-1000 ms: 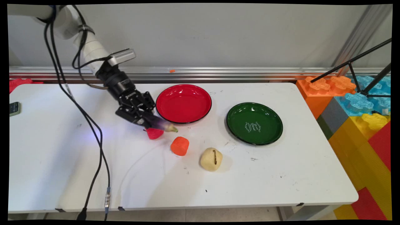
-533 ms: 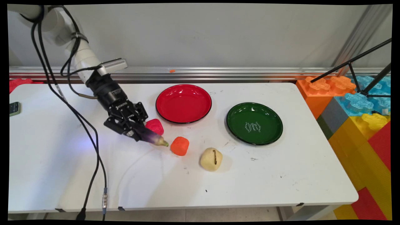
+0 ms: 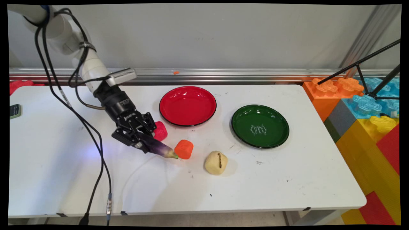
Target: Place the picked object on the table
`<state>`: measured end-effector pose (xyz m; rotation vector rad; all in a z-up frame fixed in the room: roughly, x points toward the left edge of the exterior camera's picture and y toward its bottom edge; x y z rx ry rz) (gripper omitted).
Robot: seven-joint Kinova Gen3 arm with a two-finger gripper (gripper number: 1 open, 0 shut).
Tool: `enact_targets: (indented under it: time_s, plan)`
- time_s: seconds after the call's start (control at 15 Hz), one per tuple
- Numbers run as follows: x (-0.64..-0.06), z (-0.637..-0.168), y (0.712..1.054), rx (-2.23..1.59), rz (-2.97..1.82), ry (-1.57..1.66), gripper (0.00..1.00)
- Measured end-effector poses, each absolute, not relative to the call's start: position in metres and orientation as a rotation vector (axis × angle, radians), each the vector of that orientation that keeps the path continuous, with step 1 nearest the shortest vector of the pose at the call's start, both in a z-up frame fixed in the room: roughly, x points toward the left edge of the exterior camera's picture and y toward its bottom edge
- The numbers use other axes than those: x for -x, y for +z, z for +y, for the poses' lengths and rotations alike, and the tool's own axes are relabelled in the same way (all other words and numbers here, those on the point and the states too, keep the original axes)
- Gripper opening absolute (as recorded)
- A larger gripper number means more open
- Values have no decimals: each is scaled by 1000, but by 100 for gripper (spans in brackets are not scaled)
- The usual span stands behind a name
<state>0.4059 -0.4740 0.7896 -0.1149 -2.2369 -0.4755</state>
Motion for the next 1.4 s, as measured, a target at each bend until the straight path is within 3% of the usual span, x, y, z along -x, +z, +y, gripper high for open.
enact_targets:
  time_s: [1.33, 1.4]
  plan:
    - [-375, -480, 739, 104, -2268, -488, 0]
    - [-375, -482, 738, 105, -2271, -486, 100]
